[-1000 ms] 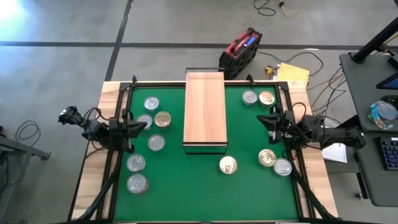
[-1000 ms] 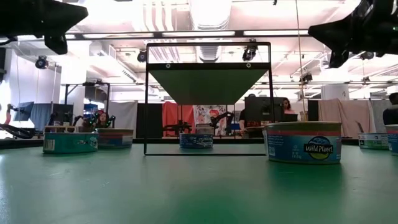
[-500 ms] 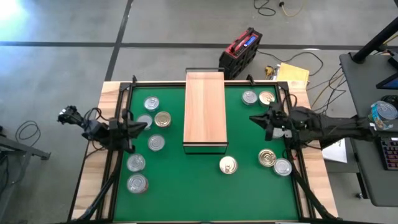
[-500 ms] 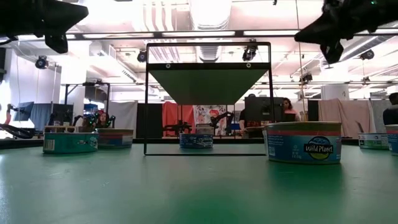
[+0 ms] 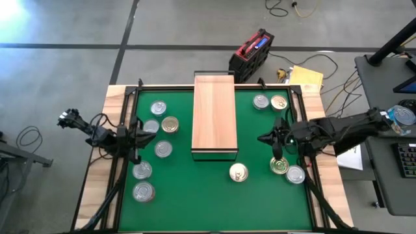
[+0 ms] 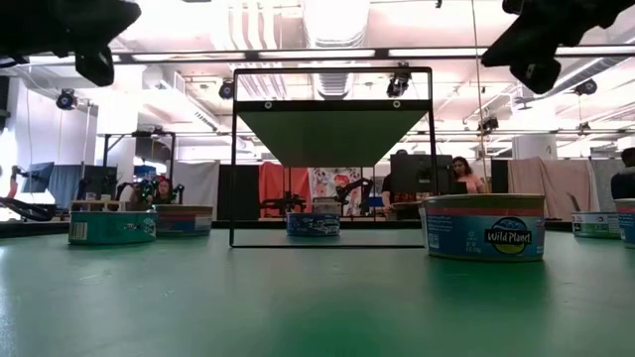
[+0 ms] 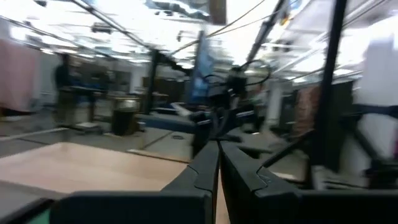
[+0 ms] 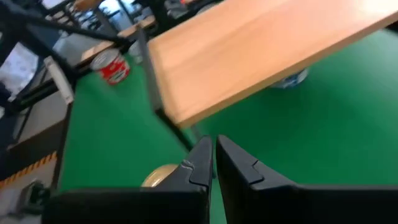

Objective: Stack canned seafood by type on shelf
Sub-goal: Put the bottom center dark blue tuna can on the shelf

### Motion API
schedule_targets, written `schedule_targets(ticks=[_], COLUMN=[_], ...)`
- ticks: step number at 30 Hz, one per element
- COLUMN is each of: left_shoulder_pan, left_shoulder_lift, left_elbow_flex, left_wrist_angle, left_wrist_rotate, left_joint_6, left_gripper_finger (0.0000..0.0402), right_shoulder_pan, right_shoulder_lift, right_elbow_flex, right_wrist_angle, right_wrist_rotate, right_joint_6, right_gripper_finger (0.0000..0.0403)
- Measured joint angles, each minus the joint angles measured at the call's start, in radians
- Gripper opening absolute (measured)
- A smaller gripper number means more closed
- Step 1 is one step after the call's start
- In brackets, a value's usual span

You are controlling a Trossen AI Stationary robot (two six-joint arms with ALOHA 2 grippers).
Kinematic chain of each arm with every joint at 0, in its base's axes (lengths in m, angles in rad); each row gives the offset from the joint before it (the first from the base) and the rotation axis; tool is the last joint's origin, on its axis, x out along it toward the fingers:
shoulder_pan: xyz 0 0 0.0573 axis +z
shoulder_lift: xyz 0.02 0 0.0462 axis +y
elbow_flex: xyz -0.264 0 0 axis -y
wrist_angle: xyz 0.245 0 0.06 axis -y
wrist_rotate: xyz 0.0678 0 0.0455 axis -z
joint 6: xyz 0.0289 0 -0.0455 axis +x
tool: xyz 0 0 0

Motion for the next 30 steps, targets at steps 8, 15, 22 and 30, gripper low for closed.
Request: schedule_targets(ticks=[8, 15, 22, 30], left_shoulder_pan=[0.000, 0.000, 0.000, 0.000], left_shoulder_lift=[0.104, 0.262, 0.398, 0.519], left_elbow_flex=[0.000, -0.001, -0.001, 0.027], left_wrist_angle=[0.165, 0.262, 0.427, 0.464], left_wrist_rotate=[0.017, 0.019, 0.062, 0.068], left_joint_6=[-0.105, -0.245, -0.243, -0.205], left_gripper_finger=[0.0000, 0.0000, 0.0000, 0.0000], right_shoulder_pan=[0.179, 0.300, 0.326, 0.327], right_shoulder_lift=[0.066, 0.193, 0.368, 0.519], right_elbow_flex=[0.037, 0.125, 0.243, 0.360], right_wrist_angle=[-0.001, -0.049, -0.219, -0.276], right_wrist_rotate=[0.015, 0.015, 0.055, 0.051], right_joint_6=[0.105, 0.111, 0.196, 0.142], right_gripper_finger=[0.0013, 0.0013, 0.0013, 0.0013])
